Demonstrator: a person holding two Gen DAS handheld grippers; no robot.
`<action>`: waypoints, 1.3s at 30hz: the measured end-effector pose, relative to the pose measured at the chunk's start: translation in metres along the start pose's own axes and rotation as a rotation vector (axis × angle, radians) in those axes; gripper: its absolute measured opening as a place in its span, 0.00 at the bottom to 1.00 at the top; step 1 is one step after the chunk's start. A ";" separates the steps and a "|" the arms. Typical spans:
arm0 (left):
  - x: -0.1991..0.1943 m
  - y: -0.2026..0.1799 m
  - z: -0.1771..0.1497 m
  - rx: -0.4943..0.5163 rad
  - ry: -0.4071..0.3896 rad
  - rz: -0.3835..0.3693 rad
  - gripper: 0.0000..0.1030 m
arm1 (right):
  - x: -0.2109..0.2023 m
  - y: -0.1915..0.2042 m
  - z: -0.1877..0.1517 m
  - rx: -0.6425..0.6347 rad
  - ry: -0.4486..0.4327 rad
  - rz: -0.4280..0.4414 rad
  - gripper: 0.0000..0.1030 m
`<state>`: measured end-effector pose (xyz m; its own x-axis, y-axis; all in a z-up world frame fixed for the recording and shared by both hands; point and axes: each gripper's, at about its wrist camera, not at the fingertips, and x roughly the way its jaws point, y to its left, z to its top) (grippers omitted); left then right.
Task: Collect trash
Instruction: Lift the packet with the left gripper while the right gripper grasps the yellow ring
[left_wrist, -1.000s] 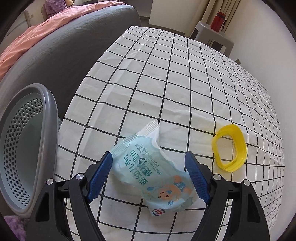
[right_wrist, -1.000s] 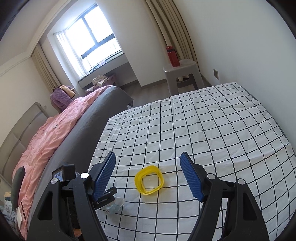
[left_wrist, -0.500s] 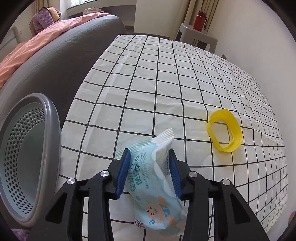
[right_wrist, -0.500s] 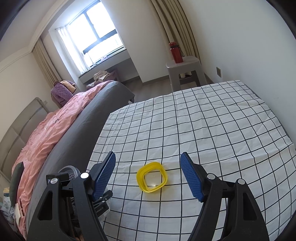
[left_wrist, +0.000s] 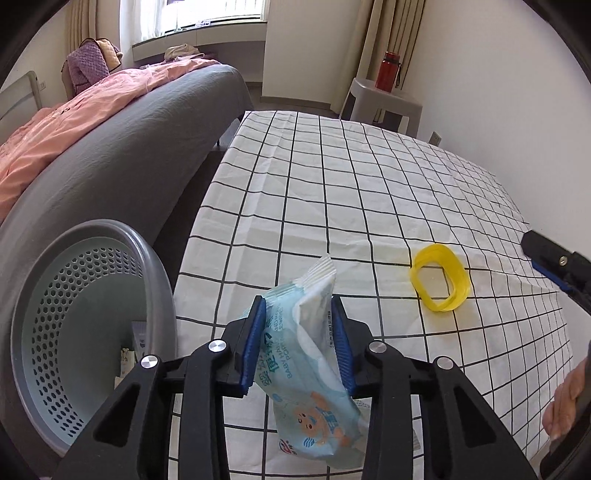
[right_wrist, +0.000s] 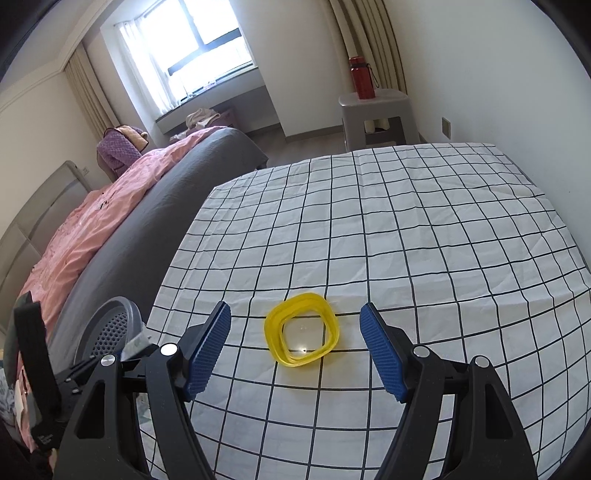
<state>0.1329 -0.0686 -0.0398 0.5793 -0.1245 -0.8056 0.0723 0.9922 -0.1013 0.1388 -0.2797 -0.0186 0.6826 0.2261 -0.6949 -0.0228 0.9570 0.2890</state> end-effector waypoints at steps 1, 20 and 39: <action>-0.003 0.001 0.001 0.006 -0.010 0.003 0.33 | 0.005 0.001 -0.002 -0.009 0.013 -0.007 0.69; -0.038 0.053 0.007 0.037 -0.092 0.041 0.33 | 0.083 0.015 -0.020 -0.156 0.139 -0.109 0.83; -0.059 0.126 0.001 -0.042 -0.121 0.145 0.33 | 0.109 0.033 -0.026 -0.225 0.178 -0.192 0.68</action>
<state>0.1087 0.0633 -0.0041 0.6748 0.0228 -0.7376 -0.0509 0.9986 -0.0157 0.1932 -0.2190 -0.1020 0.5521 0.0467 -0.8325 -0.0803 0.9968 0.0026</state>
